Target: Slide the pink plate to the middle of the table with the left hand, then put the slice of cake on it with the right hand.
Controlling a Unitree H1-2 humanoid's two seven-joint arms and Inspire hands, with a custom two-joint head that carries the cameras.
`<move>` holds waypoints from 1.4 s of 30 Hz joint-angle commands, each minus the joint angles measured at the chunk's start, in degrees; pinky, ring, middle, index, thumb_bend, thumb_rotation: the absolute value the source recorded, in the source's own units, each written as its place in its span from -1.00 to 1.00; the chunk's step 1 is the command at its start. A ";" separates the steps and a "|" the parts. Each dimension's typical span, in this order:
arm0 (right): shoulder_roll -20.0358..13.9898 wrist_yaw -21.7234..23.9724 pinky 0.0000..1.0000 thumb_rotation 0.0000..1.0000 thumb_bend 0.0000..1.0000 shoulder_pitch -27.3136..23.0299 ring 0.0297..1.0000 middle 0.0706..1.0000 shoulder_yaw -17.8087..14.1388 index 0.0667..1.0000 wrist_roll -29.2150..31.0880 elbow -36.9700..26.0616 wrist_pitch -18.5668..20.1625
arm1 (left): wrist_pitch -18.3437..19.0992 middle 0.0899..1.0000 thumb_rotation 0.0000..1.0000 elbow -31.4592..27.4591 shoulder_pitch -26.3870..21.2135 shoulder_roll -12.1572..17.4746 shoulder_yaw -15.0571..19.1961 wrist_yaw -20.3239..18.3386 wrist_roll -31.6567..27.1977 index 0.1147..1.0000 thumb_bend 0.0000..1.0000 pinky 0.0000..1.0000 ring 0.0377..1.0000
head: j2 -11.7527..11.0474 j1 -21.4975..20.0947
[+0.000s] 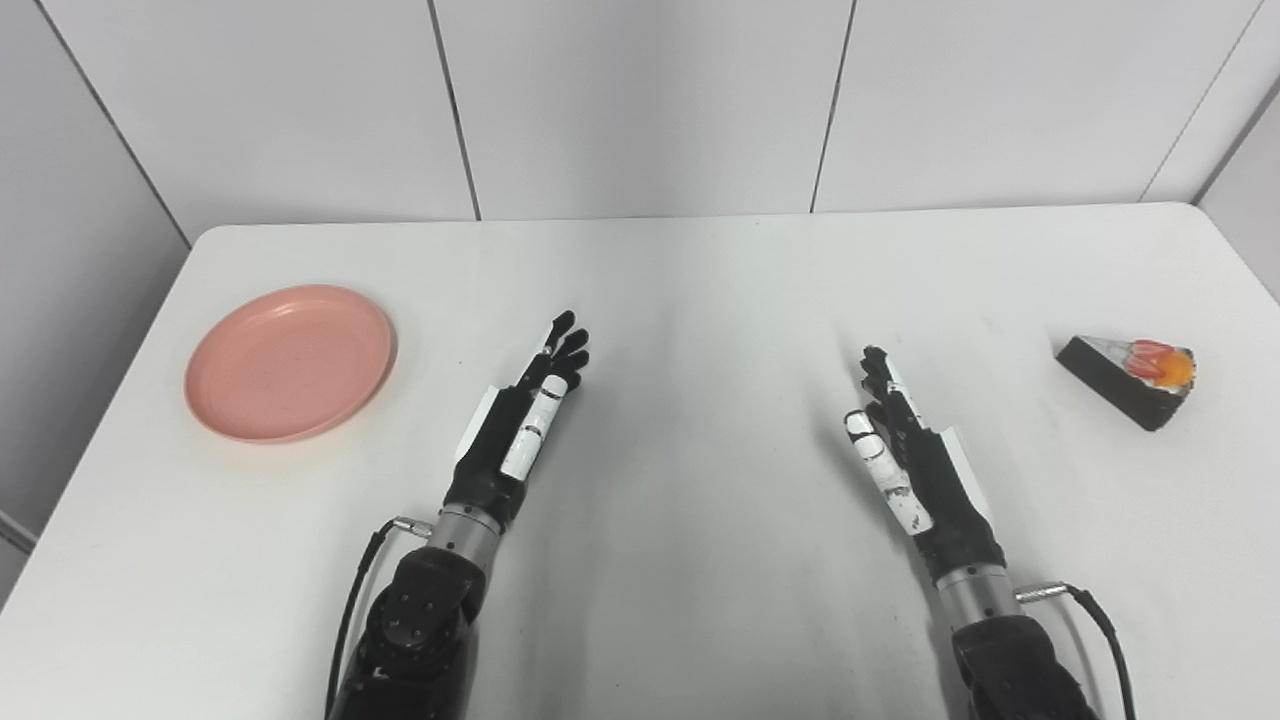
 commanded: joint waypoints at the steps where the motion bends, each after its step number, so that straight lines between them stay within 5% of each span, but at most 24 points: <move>1: -0.09 0.93 0.85 1.00 -0.17 -0.06 0.91 0.93 0.57 0.94 0.16 -0.42 -0.33 | -0.96 0.92 1.00 2.69 2.35 0.16 -0.43 -0.11 0.11 0.92 -0.07 0.89 0.90 | -0.02 0.05; 28: -0.29 0.96 0.87 1.00 -0.17 -0.11 0.92 0.94 0.53 0.94 0.40 -0.11 -0.54 | -1.36 0.92 1.00 3.19 2.20 0.01 -0.50 -0.09 0.24 0.92 -0.06 0.89 0.90 | -0.69 0.89; 38: -2.60 1.64 0.87 1.00 -0.17 0.29 0.92 0.94 -0.43 0.94 1.85 1.08 -1.73 | -2.03 0.92 1.00 5.01 1.92 -2.20 -1.88 1.68 2.85 0.92 -0.12 0.88 0.89 | -4.54 11.77; 42: -4.25 2.74 0.91 1.00 -0.09 0.39 0.94 0.96 -1.52 0.97 4.71 3.72 -4.89 | -1.81 0.92 1.00 6.82 1.51 -4.40 -2.90 3.67 4.98 0.91 -0.14 0.90 0.91 | -8.16 17.88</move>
